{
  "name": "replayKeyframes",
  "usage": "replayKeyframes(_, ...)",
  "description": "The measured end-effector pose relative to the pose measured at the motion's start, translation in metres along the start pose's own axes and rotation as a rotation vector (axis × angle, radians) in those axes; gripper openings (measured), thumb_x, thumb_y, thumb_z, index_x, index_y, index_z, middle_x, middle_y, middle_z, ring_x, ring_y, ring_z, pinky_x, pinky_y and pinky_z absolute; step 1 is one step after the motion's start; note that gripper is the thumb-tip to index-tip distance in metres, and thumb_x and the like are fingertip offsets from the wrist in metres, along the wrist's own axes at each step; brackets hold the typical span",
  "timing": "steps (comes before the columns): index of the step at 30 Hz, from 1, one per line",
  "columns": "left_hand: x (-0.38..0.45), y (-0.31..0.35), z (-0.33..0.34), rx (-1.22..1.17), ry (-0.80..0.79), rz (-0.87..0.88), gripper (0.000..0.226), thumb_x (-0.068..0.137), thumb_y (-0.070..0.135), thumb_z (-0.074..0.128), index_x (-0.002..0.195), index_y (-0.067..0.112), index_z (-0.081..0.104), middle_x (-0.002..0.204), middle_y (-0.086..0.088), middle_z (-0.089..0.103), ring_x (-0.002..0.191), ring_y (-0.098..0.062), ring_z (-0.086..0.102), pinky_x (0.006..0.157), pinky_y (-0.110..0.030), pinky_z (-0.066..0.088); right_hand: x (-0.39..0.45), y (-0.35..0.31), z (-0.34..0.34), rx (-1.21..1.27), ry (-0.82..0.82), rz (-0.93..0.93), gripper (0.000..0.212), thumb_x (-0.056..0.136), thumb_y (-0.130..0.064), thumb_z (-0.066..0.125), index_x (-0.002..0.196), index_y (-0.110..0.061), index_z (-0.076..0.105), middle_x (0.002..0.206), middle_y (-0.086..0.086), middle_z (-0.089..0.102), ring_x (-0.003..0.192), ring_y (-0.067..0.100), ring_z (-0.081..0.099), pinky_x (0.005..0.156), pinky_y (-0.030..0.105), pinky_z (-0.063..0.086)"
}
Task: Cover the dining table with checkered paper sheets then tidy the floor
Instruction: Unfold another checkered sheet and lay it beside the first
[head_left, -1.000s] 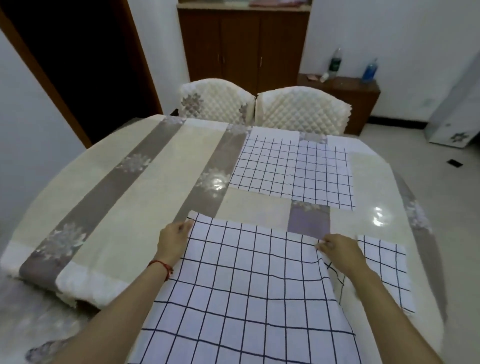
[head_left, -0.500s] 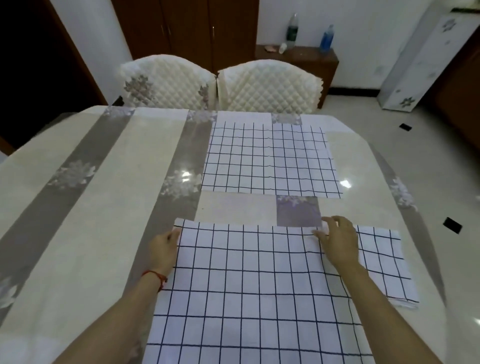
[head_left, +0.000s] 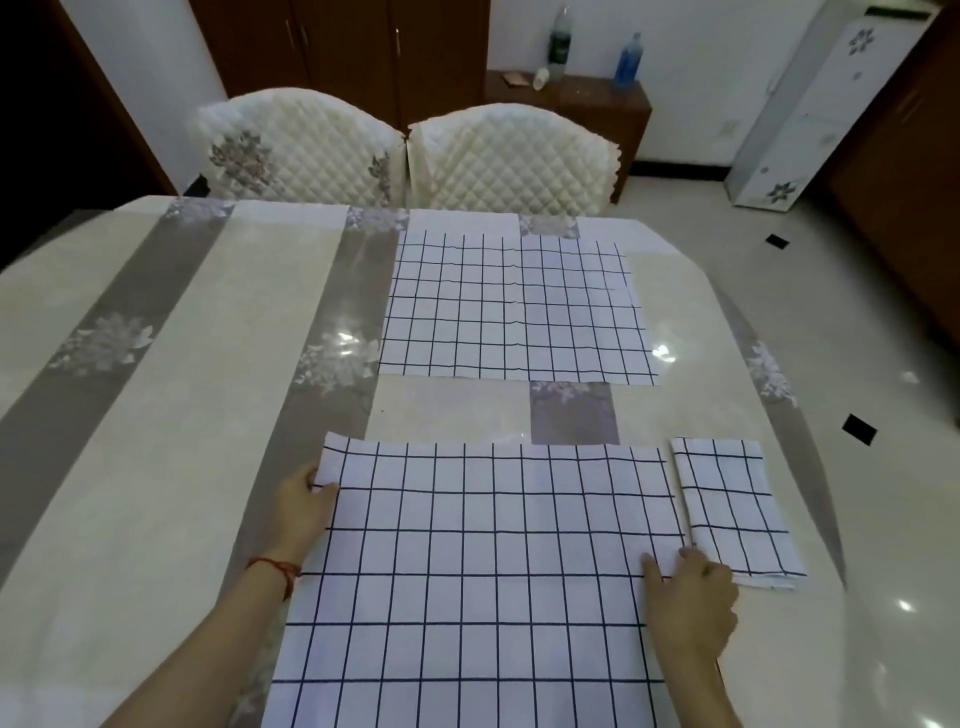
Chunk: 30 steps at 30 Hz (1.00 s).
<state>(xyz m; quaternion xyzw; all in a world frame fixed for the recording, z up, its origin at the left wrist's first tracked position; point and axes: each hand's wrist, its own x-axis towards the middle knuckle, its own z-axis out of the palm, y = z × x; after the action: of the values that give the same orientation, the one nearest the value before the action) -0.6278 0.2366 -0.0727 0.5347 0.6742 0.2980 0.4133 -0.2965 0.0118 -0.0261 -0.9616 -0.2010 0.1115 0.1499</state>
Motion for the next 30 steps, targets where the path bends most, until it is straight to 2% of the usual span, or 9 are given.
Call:
replayKeyframes(2,-0.001,0.0,0.001,0.013,0.013,0.005,0.017,0.08,-0.003,0.06,0.096,0.003,0.065,0.083,-0.005,0.064,0.069,-0.015,0.059,0.063,-0.025,0.045,0.0,-0.002,0.001,-0.028,-0.008,0.024,0.053,0.083,-0.034,0.065,0.12,0.001,0.05,0.122,0.028,0.046,0.114,0.04,0.041,0.091,0.051,0.038)
replayKeyframes(4,-0.001,-0.002,0.002,0.013,0.013,0.0,0.018,0.08,-0.001,0.062,0.097,0.003,0.066,0.083,-0.004,0.064,0.068,-0.011,0.057,0.065,-0.026,0.045,0.0,-0.002,0.002,-0.036,0.003,0.028,0.056,0.082,-0.036,0.065,0.12,0.002,0.049,0.123,0.029,0.045,0.114,0.04,0.04,0.091,0.053,0.038)
replayKeyframes(10,-0.001,0.002,0.008,-0.041,0.06,-0.012,0.012,0.08,-0.002,0.061,0.091,0.001,0.066,0.081,-0.007,0.063,0.069,-0.016,0.056,0.067,-0.026,0.043,0.01,0.001,0.0,-0.009,0.012,0.02,0.061,0.082,-0.035,0.066,0.124,0.004,0.046,0.118,0.03,0.049,0.108,0.041,0.048,0.089,0.049,0.038)
replayKeyframes(18,-0.001,0.006,0.009,-0.085,0.085,-0.017,0.01,0.079,-0.003,0.062,0.08,0.008,0.063,0.07,-0.002,0.061,0.063,-0.013,0.054,0.055,-0.019,0.04,0.03,0.007,-0.001,0.233,-0.066,0.133,0.03,0.087,-0.028,0.061,0.101,-0.002,0.06,0.102,0.02,0.065,0.099,0.036,0.055,0.092,0.042,0.031)
replayKeyframes(21,0.001,0.008,0.012,-0.106,0.08,-0.023,0.012,0.079,-0.003,0.063,0.08,0.009,0.062,0.076,-0.005,0.062,0.065,-0.015,0.056,0.06,-0.021,0.042,0.037,0.006,-0.001,0.295,-0.04,0.117,0.024,0.089,-0.024,0.059,0.095,0.0,0.06,0.098,0.021,0.065,0.095,0.037,0.056,0.091,0.042,0.033)
replayKeyframes(23,0.004,0.012,0.016,-0.1,0.087,-0.036,0.008,0.079,-0.003,0.064,0.082,0.005,0.063,0.079,-0.007,0.062,0.069,-0.019,0.056,0.066,-0.024,0.043,0.041,0.004,-0.001,0.304,-0.023,0.114,0.023,0.089,-0.023,0.058,0.095,0.0,0.059,0.097,0.021,0.065,0.095,0.037,0.056,0.091,0.041,0.033)
replayKeyframes(25,0.009,0.016,0.021,-0.092,0.094,-0.048,0.007,0.078,-0.002,0.065,0.085,-0.001,0.064,0.08,-0.009,0.062,0.07,-0.02,0.056,0.065,-0.024,0.042,0.047,0.002,0.0,0.29,-0.006,0.106,0.023,0.09,-0.023,0.057,0.094,-0.001,0.059,0.097,0.021,0.066,0.094,0.037,0.057,0.089,0.041,0.033)
replayKeyframes(30,0.022,0.019,0.028,-0.081,0.087,-0.082,0.017,0.076,0.003,0.07,0.092,0.0,0.065,0.083,-0.01,0.062,0.078,-0.025,0.058,0.071,-0.031,0.043,0.06,0.001,0.002,0.233,0.048,0.084,0.025,0.09,-0.024,0.057,0.094,0.0,0.06,0.096,0.023,0.067,0.093,0.038,0.058,0.087,0.04,0.034)
